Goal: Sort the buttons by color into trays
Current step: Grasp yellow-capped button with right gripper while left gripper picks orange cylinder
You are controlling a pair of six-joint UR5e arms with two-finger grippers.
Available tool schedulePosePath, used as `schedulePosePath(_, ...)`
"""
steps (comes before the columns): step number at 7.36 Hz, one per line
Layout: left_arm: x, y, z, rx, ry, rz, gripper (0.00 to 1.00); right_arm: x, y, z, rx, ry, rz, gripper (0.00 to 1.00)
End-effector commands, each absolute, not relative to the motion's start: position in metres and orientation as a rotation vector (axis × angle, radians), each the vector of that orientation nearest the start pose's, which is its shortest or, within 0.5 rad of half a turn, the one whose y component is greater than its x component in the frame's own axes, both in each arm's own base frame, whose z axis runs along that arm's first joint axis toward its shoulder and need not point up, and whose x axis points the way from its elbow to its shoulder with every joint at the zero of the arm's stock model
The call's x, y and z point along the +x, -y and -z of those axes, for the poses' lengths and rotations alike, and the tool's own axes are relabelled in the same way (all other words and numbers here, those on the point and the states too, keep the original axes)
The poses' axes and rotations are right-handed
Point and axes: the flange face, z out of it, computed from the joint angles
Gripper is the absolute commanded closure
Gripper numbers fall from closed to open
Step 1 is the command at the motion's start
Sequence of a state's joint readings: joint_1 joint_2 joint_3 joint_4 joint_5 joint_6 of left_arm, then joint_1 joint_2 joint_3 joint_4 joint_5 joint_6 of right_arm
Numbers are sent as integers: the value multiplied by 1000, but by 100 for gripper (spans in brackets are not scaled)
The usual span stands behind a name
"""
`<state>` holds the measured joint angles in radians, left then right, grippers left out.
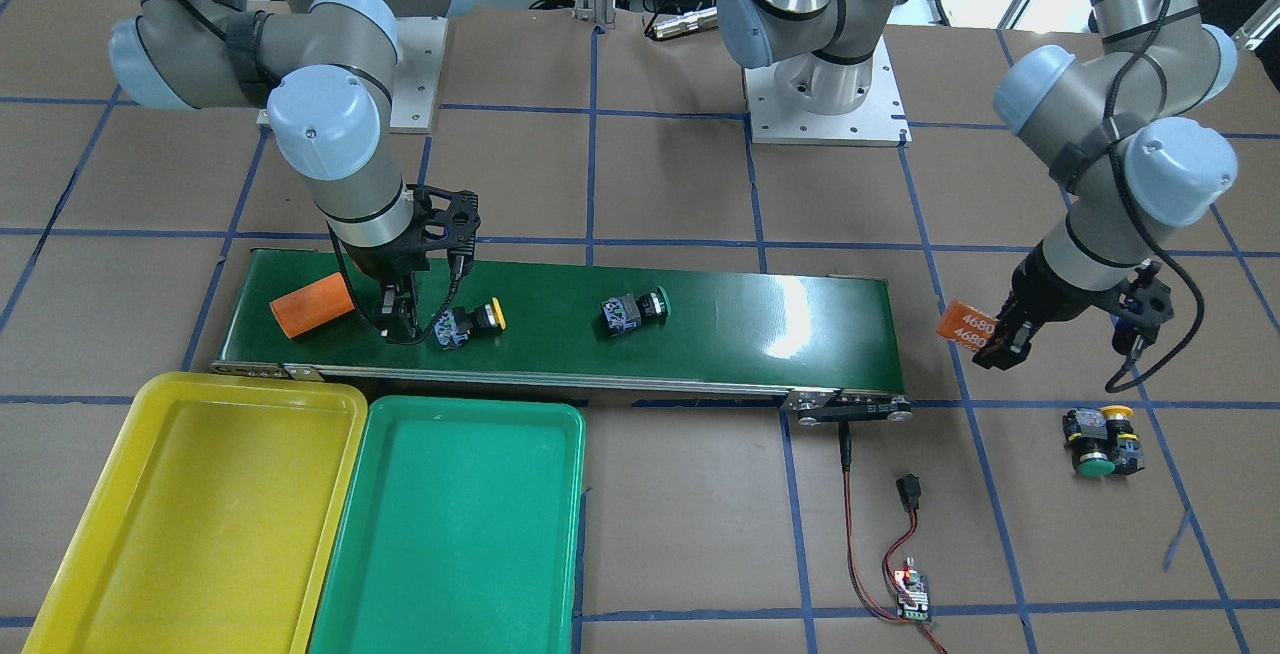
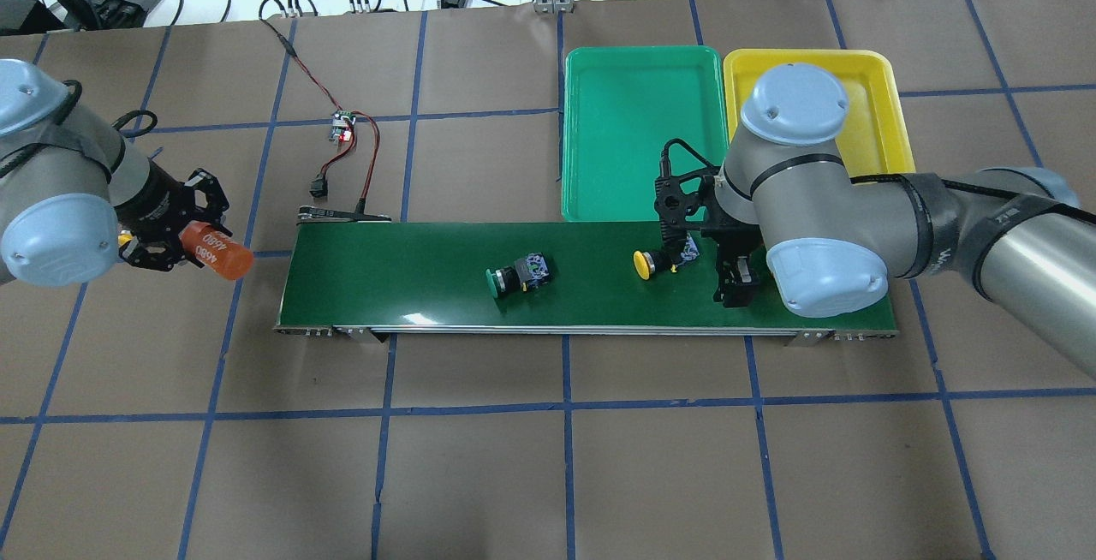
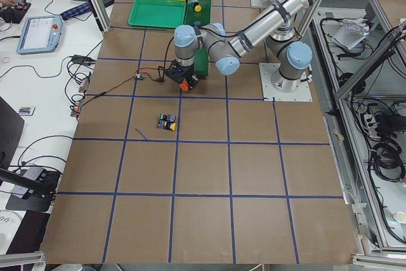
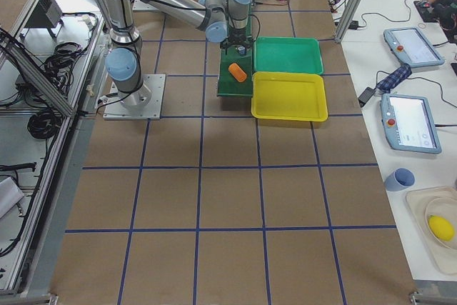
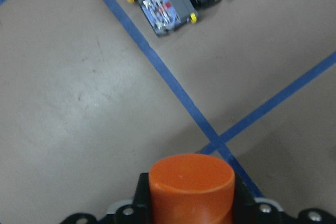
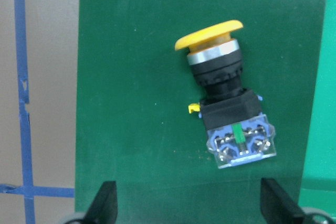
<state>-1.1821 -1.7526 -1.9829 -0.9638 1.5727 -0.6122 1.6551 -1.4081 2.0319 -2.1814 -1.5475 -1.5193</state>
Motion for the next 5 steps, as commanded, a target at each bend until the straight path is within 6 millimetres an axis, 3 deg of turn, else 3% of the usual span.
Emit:
schedulePosePath(1,-10,510,-264,-1627,-2682,-33,89,176,477,-252,-2252,-2177,38,5)
schedulePosePath(3,-54,509,-247,-1702,-2684,-161,88,177,477,-251,-2252,-2180,47,5)
schedulePosePath(5,-72,511,-245,-1811,-2625,-190,88,176,478,-246,-2252,-2174,35,10)
